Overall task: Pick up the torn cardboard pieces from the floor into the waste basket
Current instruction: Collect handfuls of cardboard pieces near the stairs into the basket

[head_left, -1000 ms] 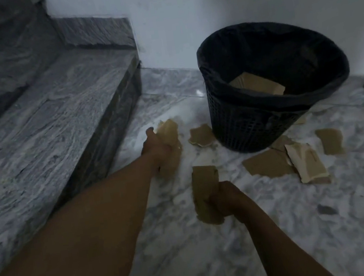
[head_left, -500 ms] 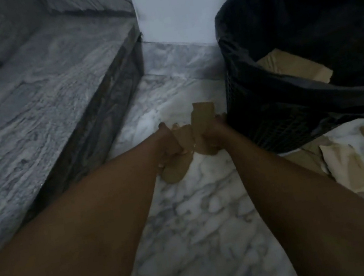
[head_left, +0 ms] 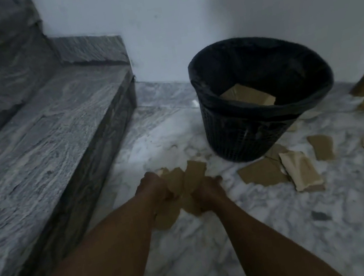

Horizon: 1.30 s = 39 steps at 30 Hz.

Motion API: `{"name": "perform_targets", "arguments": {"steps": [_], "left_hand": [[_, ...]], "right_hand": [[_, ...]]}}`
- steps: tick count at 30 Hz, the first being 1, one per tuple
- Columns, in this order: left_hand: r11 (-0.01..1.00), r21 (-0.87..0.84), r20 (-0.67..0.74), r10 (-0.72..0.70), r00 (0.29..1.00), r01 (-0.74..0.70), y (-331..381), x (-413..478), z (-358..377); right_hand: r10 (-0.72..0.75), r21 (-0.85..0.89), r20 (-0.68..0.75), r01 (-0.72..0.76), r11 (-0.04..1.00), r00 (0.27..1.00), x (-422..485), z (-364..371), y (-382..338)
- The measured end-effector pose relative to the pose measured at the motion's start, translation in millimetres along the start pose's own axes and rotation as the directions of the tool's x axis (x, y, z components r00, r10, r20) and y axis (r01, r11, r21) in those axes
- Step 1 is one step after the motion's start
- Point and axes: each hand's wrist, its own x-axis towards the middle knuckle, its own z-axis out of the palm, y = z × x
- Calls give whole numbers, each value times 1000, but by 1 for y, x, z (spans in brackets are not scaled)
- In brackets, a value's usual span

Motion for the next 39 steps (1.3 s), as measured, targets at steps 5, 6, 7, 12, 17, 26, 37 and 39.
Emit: {"name": "perform_targets", "arguments": {"steps": [5,6,7,12,17,26,37,39], "left_hand": [[989,111,-31,101,994,-97,-13,-54,12],[984,110,-78,152,985,-144,-8,-61,1],[973,121,-134,213,968,-197,-1,-67,-13],[878,243,-335,476,813,-413,64,-96,-117],[712,-81,-456,596,661,-697,145,-159,-199],[550,-412,-462,561,687,-726,224,-197,-140],[828,37,-342,536,772,-559,228,-156,-106],[863,43,-291,494,820,-504,222,-145,-106]], "right_hand": [[-67,-139,-28,63,988,997,-59,6,8],[-78,-82,-71,72,994,994,-64,-2,3],[-106,-48,-162,100,994,981,-73,-14,-5],[-266,79,-457,337,938,849,-96,-121,-69],[-423,-121,-607,447,886,673,-135,-266,-110],[-252,-24,-741,350,936,622,-144,-320,-45],[-37,-68,-594,-4,998,803,-102,-318,18],[166,121,-567,-118,986,807,-105,-316,33]]}}
